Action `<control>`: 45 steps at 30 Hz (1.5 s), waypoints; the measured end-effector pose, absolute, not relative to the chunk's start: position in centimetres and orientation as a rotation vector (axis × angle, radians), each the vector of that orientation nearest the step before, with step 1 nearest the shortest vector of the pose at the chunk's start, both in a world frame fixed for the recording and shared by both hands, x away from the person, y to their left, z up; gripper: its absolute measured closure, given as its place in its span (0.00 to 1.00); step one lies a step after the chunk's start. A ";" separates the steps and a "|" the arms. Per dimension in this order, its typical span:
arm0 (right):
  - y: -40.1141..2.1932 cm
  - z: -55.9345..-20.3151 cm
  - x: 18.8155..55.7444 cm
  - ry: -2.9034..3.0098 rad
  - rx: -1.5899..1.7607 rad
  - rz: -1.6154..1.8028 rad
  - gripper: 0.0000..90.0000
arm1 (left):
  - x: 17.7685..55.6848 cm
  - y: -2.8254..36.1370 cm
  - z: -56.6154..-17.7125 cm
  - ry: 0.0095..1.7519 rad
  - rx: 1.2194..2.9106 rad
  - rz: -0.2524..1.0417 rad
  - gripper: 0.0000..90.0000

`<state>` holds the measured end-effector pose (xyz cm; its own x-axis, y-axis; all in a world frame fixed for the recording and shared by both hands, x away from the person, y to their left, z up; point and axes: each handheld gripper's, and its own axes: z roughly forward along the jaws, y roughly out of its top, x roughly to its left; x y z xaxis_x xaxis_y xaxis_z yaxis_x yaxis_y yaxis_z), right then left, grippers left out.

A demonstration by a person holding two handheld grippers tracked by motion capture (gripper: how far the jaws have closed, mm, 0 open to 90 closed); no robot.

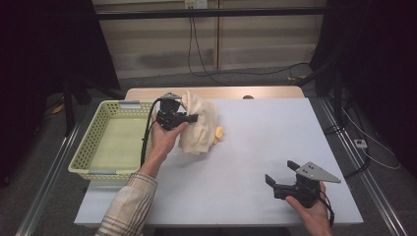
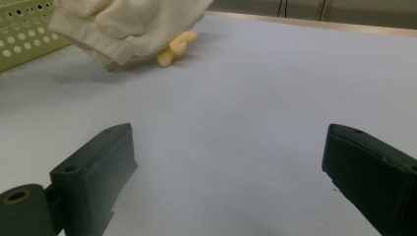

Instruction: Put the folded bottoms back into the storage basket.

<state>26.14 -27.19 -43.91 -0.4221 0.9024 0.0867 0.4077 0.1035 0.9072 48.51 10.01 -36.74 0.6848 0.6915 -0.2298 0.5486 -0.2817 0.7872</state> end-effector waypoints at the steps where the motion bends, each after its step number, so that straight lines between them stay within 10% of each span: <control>1: -27.2 -43.9 26.1 1.885 1.275 1.290 0.06 | 48.3 10.1 -36.6 0.962 1.952 0.230 0.82; 45: -27.3 -43.8 26.0 1.866 1.273 1.300 0.06 | 45.6 15.0 -32.6 0.892 1.590 0.505 0.82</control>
<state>26.01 -27.29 -43.77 -0.4165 0.9049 0.0878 0.3963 0.0938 0.9133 45.57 15.00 -32.62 0.6139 0.7745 -0.1524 0.2685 -0.0233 0.9630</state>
